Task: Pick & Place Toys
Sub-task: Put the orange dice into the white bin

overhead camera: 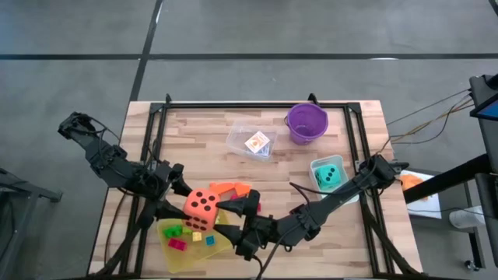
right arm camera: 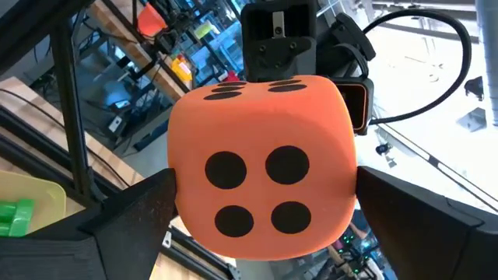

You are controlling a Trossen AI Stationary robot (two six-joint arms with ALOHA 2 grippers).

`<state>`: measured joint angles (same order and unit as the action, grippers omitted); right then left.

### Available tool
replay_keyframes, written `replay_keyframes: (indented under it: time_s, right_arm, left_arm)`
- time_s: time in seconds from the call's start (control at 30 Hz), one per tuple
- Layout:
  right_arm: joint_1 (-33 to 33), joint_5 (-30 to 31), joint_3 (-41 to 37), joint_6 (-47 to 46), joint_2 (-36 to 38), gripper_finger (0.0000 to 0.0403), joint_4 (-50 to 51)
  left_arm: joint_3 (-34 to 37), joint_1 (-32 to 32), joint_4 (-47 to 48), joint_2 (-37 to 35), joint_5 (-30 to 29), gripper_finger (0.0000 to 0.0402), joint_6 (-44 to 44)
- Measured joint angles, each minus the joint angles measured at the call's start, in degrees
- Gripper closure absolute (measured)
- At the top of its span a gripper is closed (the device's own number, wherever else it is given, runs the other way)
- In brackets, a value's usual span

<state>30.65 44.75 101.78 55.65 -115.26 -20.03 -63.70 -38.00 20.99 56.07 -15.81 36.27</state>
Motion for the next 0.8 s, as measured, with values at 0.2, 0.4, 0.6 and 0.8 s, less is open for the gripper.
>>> replay_keyframes:
  time_s: [0.2, 0.4, 0.6, 0.8]
  right_arm:
    - [-0.9, -1.4, 0.0, 0.1, 0.0, 0.0019, -0.3]
    - [-1.3, -5.7, 0.0, -0.4, 0.0, 0.0018, 0.0]
    - [-1.6, -6.3, 0.0, -0.2, 0.0, 0.0018, -0.5]
    - [-1.7, -6.7, 0.1, 0.0, 0.0, 0.0018, -1.7]
  left_arm:
    - [0.0, 0.2, -0.9, 0.7, 0.1, 0.0118, 0.0]
    - [0.0, 0.7, -2.1, 2.2, 2.4, 0.0119, -0.1]
    - [0.0, 1.0, -3.7, 2.2, 2.6, 0.0120, -0.8]
    - [0.3, 1.6, -5.9, 2.7, 3.1, 0.0120, -1.6]
